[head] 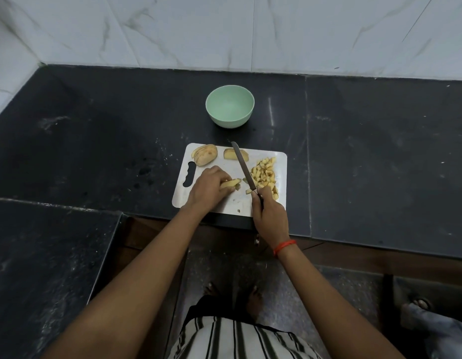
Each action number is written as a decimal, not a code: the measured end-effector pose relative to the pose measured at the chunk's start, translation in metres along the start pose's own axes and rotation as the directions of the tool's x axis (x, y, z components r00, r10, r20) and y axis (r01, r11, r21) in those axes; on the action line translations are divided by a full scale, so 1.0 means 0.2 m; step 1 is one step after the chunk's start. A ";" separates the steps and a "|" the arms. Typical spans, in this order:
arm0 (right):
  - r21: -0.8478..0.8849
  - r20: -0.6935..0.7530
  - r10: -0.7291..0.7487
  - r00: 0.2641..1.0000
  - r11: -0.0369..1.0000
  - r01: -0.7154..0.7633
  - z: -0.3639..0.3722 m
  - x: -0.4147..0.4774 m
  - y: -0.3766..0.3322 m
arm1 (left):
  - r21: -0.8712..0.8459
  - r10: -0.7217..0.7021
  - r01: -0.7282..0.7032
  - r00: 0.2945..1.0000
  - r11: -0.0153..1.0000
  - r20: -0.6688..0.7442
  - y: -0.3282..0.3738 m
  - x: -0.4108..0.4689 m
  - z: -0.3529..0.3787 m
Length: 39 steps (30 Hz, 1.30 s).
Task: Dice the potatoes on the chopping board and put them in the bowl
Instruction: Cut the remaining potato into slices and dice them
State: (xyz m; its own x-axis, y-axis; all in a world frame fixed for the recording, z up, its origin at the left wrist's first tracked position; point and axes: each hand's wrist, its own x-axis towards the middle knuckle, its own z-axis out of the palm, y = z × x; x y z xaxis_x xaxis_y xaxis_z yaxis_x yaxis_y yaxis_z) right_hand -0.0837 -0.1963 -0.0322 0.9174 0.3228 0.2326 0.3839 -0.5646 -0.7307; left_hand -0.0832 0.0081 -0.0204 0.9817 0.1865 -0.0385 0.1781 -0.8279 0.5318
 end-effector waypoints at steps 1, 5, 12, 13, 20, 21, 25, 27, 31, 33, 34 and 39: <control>-0.003 -0.003 0.002 1.000 1.000 -0.002 0.00 0.00 0.00 | 0.015 0.048 -0.048 0.999 0.999 0.024 -0.02 0.00 -0.02; -0.055 0.023 -0.002 1.000 0.998 0.003 0.02 0.01 0.01 | -0.035 0.089 -0.091 0.995 0.995 -0.036 -0.12 -0.01 -0.02; -0.306 0.153 0.004 0.988 0.951 0.044 0.05 0.03 -0.03 | -0.171 -0.070 0.030 0.969 0.985 -0.236 -0.09 -0.08 0.07; -0.316 0.159 0.011 0.987 0.948 0.040 0.05 0.03 -0.04 | -0.181 -0.075 0.029 0.965 0.983 -0.251 -0.09 -0.08 0.08; -0.304 0.130 0.061 0.990 0.952 -0.018 0.13 -0.06 -0.09 | -0.200 -0.078 0.023 0.959 0.980 -0.272 -0.11 -0.08 0.11; -0.310 0.129 0.069 0.989 0.950 -0.026 0.13 -0.06 -0.10 | -0.201 -0.078 0.022 0.958 0.979 -0.276 -0.11 -0.09 0.11; -0.335 0.143 0.111 0.983 0.940 -0.057 0.13 -0.03 -0.13 | -0.213 -0.077 0.014 0.954 0.977 -0.290 -0.11 -0.09 0.11; -0.357 0.148 0.125 0.981 0.932 -0.065 0.14 -0.02 -0.14 | -0.212 -0.076 0.013 0.953 0.977 -0.293 -0.11 -0.09 0.12; -0.411 0.168 0.127 0.978 0.910 -0.048 0.16 -0.02 -0.15 | -0.215 -0.075 0.008 0.949 0.977 -0.306 -0.11 -0.09 0.12; -0.437 0.162 0.127 0.979 0.898 -0.044 0.16 -0.02 -0.15 | -0.232 -0.077 0.003 0.947 0.973 -0.311 -0.10 -0.09 0.11; -0.449 0.157 0.128 0.979 0.892 -0.045 0.16 -0.01 -0.15 | -0.229 -0.073 0.000 0.948 0.973 -0.311 -0.10 -0.09 0.11; -0.494 0.133 0.125 0.983 0.868 -0.044 0.19 0.00 -0.16 | -0.236 -0.084 0.010 0.949 0.972 -0.304 -0.11 -0.09 0.11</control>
State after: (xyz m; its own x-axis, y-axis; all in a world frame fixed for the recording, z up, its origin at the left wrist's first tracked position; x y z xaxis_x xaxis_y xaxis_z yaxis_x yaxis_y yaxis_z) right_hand -0.1005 -0.1485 -0.0333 0.9362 0.3477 0.0516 0.3447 -0.8796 -0.3279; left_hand -0.1031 0.0116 -0.0511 0.8963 0.4070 0.1762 0.1671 -0.6779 0.7159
